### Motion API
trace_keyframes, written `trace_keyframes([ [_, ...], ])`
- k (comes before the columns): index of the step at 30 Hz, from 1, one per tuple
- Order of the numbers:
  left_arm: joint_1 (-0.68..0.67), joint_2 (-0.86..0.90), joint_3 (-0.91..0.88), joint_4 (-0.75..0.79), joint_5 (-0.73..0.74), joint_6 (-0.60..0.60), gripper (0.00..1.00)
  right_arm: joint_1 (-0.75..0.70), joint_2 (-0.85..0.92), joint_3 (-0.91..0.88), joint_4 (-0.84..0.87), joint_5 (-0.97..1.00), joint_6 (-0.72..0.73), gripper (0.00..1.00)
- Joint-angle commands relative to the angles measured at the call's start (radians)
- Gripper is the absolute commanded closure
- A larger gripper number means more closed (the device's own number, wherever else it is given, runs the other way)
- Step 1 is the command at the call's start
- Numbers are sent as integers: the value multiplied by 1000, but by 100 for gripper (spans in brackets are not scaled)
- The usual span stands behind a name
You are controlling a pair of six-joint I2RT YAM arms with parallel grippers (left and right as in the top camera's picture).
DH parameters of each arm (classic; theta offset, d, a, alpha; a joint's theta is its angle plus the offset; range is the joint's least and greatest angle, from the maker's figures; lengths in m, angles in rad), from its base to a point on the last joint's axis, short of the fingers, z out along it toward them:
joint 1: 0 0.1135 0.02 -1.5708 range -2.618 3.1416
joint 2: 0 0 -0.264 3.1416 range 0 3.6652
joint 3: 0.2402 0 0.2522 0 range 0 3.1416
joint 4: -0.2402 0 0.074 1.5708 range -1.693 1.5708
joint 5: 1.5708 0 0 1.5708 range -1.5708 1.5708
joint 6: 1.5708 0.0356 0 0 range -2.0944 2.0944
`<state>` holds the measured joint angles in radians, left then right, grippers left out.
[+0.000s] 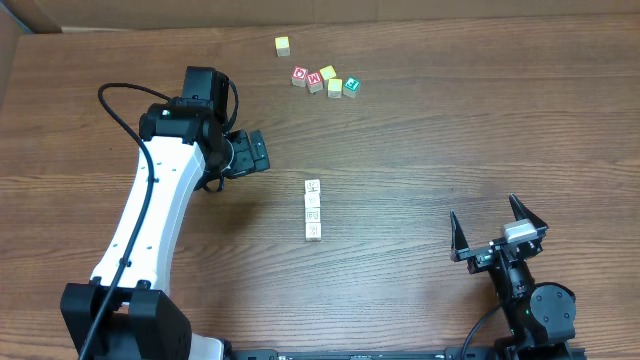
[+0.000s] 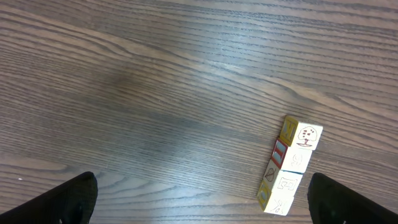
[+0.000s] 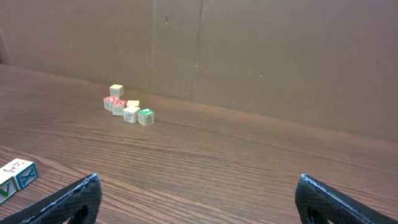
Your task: Flip 4 blocks
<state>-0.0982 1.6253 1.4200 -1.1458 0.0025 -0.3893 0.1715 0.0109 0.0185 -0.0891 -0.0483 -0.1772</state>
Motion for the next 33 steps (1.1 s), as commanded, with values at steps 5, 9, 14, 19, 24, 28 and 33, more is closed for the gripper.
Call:
trace_keyframes([
  [5,0,9,8,-2,-13,1,0,-3,-8,-11,9,-6,-3,0],
  [9,0,9,8,-2,-13,1,0,-3,-8,-11,9,-6,-3,0],
  [14,0,-2,8,-2,-13,1,0,-3,-8,-11,9,-6,-3,0],
  [19,0,-114,8,-2,-13,1,0,-3,-8,-11,9,-6,-3,0],
  [24,0,-324,8,5,-36,1,0,-4,-8,-11,8,-6,-3,0],
  [28,0,-478,8,-14,-90,1,0,-3,-8,-11,9,-6,-3,0],
  [33,0,-586,8,-84,-118,1,0,-3,-8,-11,9,-5,-3,0],
])
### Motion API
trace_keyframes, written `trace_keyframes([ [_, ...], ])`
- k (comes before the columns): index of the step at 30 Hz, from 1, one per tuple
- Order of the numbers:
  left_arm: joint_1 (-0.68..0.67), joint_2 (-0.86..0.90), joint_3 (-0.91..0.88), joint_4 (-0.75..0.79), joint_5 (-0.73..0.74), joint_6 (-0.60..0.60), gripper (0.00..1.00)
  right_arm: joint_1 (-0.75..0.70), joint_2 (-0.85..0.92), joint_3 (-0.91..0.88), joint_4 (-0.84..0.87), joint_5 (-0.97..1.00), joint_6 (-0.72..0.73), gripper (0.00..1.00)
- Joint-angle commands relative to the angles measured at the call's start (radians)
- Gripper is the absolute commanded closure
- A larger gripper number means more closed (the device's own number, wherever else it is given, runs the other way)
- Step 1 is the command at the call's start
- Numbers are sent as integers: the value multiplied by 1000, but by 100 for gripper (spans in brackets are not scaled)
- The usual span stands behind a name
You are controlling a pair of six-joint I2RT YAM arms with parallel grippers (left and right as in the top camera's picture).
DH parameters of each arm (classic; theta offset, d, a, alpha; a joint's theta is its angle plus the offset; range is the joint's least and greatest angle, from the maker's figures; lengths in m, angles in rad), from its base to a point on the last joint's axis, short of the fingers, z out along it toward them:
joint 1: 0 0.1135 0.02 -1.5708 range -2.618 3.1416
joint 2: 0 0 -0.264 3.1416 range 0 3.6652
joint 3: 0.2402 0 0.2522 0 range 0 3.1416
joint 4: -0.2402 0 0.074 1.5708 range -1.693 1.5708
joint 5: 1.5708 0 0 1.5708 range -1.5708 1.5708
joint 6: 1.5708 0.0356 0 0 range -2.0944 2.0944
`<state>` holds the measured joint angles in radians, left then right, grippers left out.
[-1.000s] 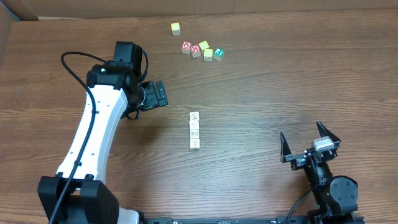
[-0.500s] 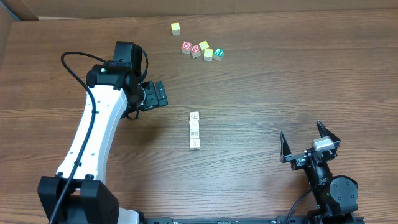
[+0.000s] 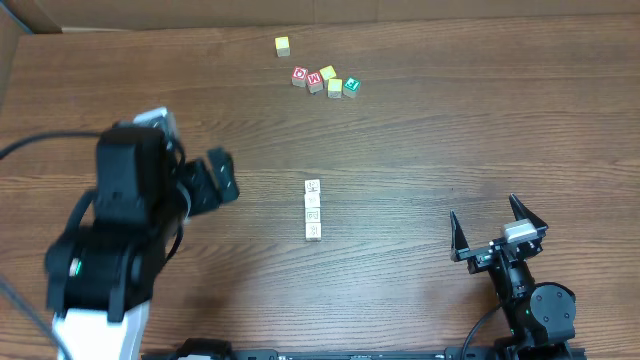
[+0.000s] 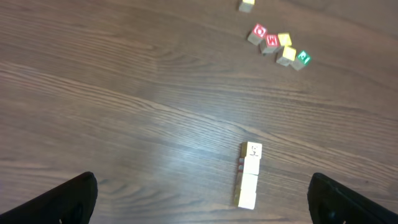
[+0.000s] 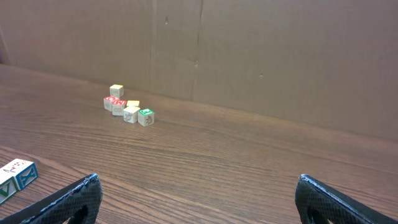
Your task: Flip 4 blocks
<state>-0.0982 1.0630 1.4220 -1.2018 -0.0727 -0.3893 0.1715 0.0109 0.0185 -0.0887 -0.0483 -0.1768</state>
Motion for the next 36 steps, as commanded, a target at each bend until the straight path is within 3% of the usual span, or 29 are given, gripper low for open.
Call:
trace_keyframes([
  [1,0,-32,6,-46,-43,1,0,-3,-8,-11,8,-6,-3,0],
  [10,0,-102,-114,-105,-42,1,0,-3,-8,-11,8,-6,-3,0],
  [17,0,-260,-435,92,-38,0,0,-3,-8,-11,8,-5,-3,0],
  [21,0,-367,-603,325,-25,0,0,-4,-8,-11,8,-6,-3,0],
  [28,0,-576,-860,1002,48,1,0,-3,-8,-11,8,-6,-3,0],
  [31,0,-659,-948,1156,47,0,0,-3,-8,-11,8,-6,-3,0],
  [36,22,-789,-1084,1278,48,-3,0,-3,-8,-11,8,-6,-4,0],
])
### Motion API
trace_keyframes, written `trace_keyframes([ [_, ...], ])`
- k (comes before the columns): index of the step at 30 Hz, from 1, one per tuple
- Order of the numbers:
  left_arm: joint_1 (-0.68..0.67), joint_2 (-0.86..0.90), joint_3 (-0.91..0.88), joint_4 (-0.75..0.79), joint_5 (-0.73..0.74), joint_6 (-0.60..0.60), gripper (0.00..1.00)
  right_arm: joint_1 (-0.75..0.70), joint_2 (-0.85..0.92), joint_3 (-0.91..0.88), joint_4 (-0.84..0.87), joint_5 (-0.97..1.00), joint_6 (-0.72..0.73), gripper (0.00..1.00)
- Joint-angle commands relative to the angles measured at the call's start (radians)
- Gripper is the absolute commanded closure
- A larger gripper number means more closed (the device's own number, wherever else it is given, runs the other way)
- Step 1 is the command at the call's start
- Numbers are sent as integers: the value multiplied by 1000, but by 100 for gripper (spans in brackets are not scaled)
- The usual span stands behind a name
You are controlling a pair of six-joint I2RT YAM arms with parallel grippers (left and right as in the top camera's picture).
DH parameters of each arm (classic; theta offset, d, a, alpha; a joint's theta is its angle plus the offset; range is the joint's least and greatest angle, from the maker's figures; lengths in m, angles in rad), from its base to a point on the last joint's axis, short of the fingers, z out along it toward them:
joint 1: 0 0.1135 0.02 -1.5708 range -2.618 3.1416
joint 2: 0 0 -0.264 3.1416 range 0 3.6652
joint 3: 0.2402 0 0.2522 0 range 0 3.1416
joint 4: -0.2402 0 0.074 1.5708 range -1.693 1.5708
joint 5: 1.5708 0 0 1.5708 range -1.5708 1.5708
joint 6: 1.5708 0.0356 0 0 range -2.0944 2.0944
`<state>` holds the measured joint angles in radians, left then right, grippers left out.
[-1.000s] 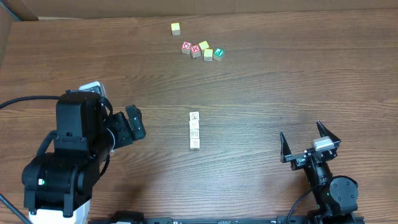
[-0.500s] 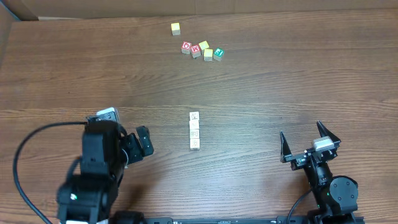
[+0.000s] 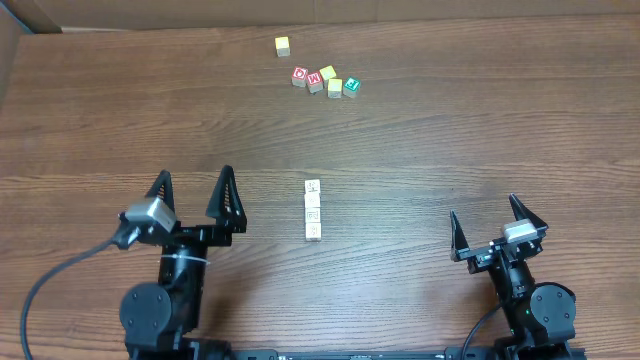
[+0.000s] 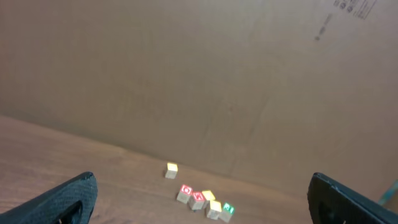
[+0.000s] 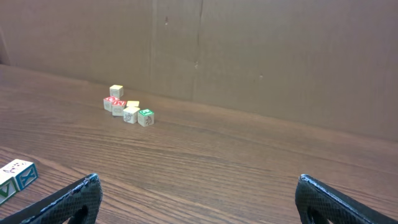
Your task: Flip 4 blocks
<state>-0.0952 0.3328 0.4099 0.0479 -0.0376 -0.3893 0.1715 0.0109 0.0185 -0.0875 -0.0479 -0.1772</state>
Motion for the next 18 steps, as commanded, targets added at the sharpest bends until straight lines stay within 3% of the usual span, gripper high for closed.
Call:
trace_keyframes([
  [1,26,-80,-96,43,12,-9,0,-3,-8,-11,7,-6,-3,0],
  [18,69,-325,-383,140,13,-64,0,-3,-8,-11,7,-6,-3,0],
])
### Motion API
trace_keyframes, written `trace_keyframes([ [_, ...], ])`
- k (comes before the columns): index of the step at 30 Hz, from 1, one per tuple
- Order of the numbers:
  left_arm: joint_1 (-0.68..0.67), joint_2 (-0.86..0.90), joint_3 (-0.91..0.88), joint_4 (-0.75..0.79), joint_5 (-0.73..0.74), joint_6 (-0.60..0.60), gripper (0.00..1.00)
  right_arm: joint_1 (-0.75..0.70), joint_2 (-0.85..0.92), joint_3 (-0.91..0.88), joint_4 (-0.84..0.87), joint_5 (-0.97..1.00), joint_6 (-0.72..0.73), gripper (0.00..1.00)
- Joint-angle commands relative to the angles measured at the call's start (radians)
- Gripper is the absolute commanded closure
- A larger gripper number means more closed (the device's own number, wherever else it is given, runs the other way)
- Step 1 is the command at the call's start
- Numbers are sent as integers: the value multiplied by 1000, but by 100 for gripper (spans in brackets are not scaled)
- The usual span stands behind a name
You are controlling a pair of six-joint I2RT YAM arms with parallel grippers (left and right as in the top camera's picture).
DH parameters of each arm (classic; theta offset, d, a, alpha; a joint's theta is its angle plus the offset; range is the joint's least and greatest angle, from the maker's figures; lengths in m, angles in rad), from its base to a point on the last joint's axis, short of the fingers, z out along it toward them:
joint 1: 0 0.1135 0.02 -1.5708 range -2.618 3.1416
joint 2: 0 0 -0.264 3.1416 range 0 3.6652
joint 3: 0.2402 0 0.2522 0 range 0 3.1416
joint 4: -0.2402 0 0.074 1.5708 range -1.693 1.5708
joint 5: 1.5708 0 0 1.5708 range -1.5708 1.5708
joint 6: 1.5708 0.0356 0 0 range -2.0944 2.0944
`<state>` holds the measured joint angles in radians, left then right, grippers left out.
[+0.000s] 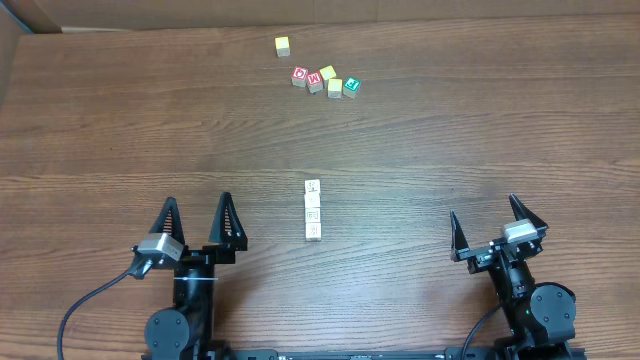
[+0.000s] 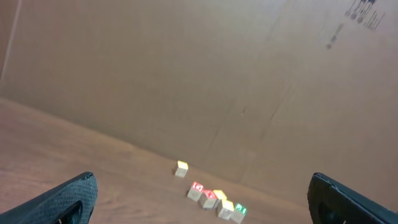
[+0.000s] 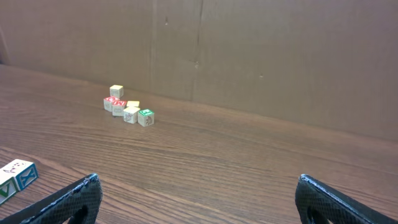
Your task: Flip 4 blocks
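Observation:
A short row of several pale blocks lies in a line at the table's middle; its end block shows at the lower left of the right wrist view. My left gripper sits folded at the near left, open and empty, left of the row and apart from it. In its own view the left gripper faces the far wall. My right gripper rests at the near right, open and empty, with the wood showing between the tips of the right gripper.
A cluster of coloured blocks lies at the far side, with a lone yellow block just left of it. Both show in the left wrist view, the cluster and the yellow block. A cardboard wall backs the table.
My left gripper has dropped back a little toward the near edge, and its camera's aim has shifted slightly. The blocks and the right arm have not moved.
My left arm was stretched out over the table left of the row, open, its camera looking down on it. Then it stood higher and farther back. Then it was folded at the near left edge, where it rests now. The right arm stayed parked.

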<state>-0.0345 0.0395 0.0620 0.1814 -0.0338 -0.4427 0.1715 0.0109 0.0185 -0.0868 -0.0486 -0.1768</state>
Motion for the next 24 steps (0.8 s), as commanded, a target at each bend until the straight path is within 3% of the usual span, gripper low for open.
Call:
trace_keyframes([
  [1,8,-37,-43,7,8,-10,0,-3,-8,-11,6,-5,-4,0],
  [9,8,-36,-58,-87,11,24,0,-3,-8,-11,6,-5,-3,0],
  [19,8,-36,-58,-259,62,299,1,-3,-8,-11,6,-5,-3,0],
  [24,8,-37,-58,-259,64,377,0,-4,-8,-11,6,-5,-4,0],
])
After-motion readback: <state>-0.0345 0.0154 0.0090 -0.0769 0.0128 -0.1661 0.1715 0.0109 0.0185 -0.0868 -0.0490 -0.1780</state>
